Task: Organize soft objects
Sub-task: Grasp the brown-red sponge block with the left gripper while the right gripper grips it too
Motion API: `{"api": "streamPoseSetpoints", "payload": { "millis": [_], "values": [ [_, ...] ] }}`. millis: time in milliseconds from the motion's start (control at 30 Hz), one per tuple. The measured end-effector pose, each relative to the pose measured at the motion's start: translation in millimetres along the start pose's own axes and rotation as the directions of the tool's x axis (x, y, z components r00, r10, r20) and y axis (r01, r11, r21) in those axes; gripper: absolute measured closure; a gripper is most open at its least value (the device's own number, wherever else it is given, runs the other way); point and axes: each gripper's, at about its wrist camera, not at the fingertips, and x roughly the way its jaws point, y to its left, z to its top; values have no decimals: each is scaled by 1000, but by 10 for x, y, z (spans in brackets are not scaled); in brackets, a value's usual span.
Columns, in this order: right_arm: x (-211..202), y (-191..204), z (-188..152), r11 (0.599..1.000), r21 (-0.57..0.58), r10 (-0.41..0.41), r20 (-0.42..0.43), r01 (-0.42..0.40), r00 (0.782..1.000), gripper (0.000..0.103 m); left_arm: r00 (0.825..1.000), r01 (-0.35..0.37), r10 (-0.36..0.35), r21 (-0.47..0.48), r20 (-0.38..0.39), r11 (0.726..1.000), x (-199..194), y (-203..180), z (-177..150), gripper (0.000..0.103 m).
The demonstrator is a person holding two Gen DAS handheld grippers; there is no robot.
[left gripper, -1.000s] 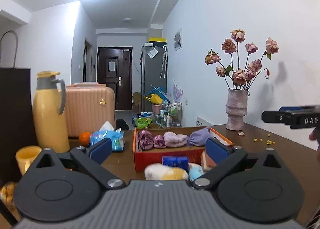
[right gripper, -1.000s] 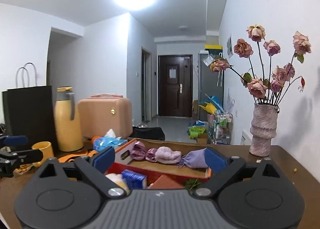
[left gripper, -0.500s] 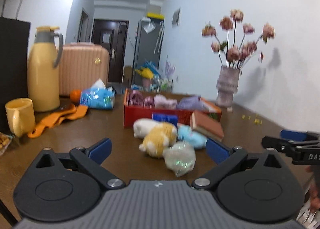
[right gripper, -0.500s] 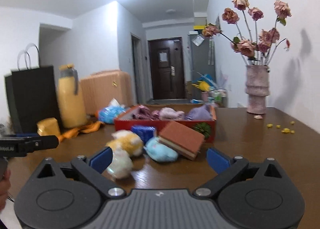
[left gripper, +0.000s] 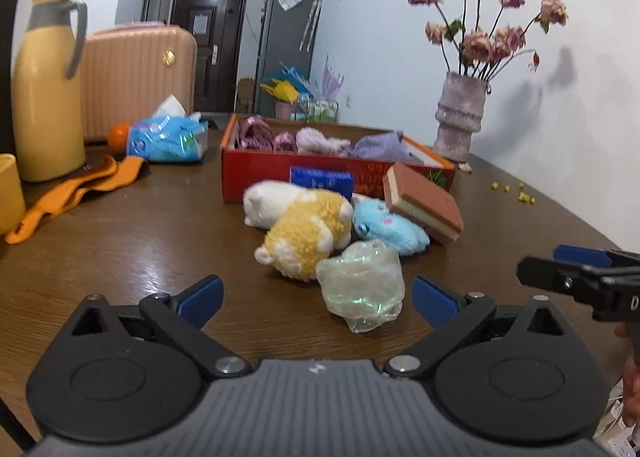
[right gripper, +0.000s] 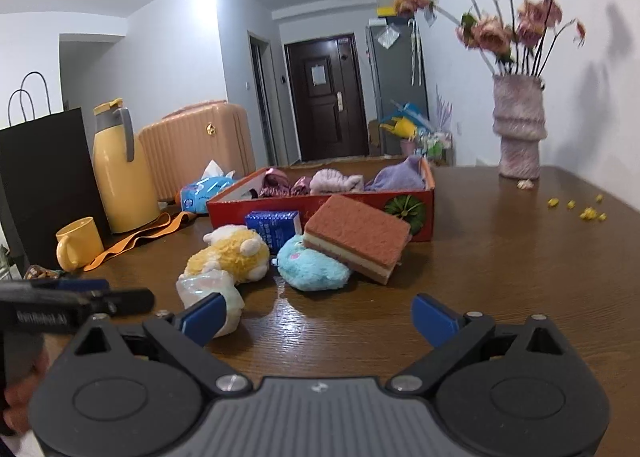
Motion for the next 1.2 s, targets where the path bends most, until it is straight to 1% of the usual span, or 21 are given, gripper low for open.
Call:
{"api": "streamPoseSetpoints", "payload": {
  "millis": [100, 200, 300, 333, 400, 433, 500, 533, 567, 600, 633, 667, 700, 733, 800, 833, 867, 933, 1000, 1067, 1200],
  "values": [
    [165, -11, 22, 1000, 0, 9, -15, -9, 1000, 4, 1000, 10, -10, -7, -17, 1000, 127, 16, 15, 1],
    [310, -56, 73, 1000, 3, 1, -25, -1, 1000, 5, 999, 12, -13, -20, -31, 1000, 231, 41, 59, 1],
    [469, -189, 182, 999, 39, -1, -33, 3, 999, 5, 1000, 0, -1, -48, -14, 999, 305, 40, 180, 1],
    [520, -234, 219, 999, 47, 3, -32, -1, 999, 5, 1000, 11, -12, -53, -1, 999, 342, 12, 258, 1],
    [662, -357, 308, 997, 78, 8, -35, -5, 999, 8, 998, 56, -55, -52, 30, 997, 412, -72, 418, 6],
    [740, -424, 349, 995, 100, 9, -41, -5, 999, 14, 995, 89, -87, -49, 43, 995, 468, -126, 500, 8],
    [905, -580, 419, 986, 167, 26, -56, -16, 998, 18, 987, 155, -154, -33, 37, 987, 687, -234, 656, 22],
    [981, -656, 445, 978, 205, 36, -60, -22, 998, 19, 985, 170, -170, -23, 13, 985, 832, -286, 723, 26],
    [1059, -732, 461, 969, 242, 54, -62, -38, 997, 22, 982, 186, -186, -17, -23, 982, 995, -334, 779, 32],
    [1149, -812, 472, 957, 286, 72, -66, -50, 995, 24, 977, 198, -199, -26, -78, 980, 1182, -365, 843, 44],
    [1216, -869, 472, 946, 319, 86, -70, -59, 994, 29, 973, 200, -204, -48, -110, 979, 1299, -382, 890, 48],
    [1300, -931, 464, 932, 357, 99, -85, -63, 991, 34, 967, 217, -225, -69, -123, 974, 1405, -385, 928, 49],
    [1367, -976, 450, 920, 386, 105, -96, -60, 990, 37, 959, 245, -253, -80, -129, 966, 1506, -389, 952, 50],
    [1428, -1019, 429, 910, 411, 111, -102, -59, 989, 39, 954, 248, -260, -91, -148, 964, 1602, -397, 968, 53],
    [1508, -1097, 384, 879, 469, 147, -87, -90, 985, 39, 947, 253, -268, -104, -176, 962, 1736, -417, 974, 69],
    [1524, -1112, 372, 870, 484, 156, -80, -99, 984, 45, 944, 257, -274, -112, -184, 960, 1766, -425, 965, 69],
    [1523, -1112, 373, 866, 489, 161, -68, -108, 985, 49, 945, 258, -275, -117, -176, 959, 1754, -431, 957, 70],
    [1475, -1077, 390, 873, 478, 144, -53, -102, 988, 54, 946, 260, -274, -102, -173, 960, 1677, -470, 934, 70],
    [1381, -1033, 430, 876, 466, 154, -36, -120, 987, 56, 947, 265, -279, -99, -160, 959, 1549, -477, 956, 70],
    [1201, -970, 483, 888, 437, 165, -10, -144, 986, 59, 947, 281, -291, -86, -138, 956, 1341, -467, 997, 70],
    [773, -803, 536, 896, 407, 178, 34, -176, 984, 61, 941, 318, -326, -97, -94, 943, 845, -459, 953, 70]
  ]
}}
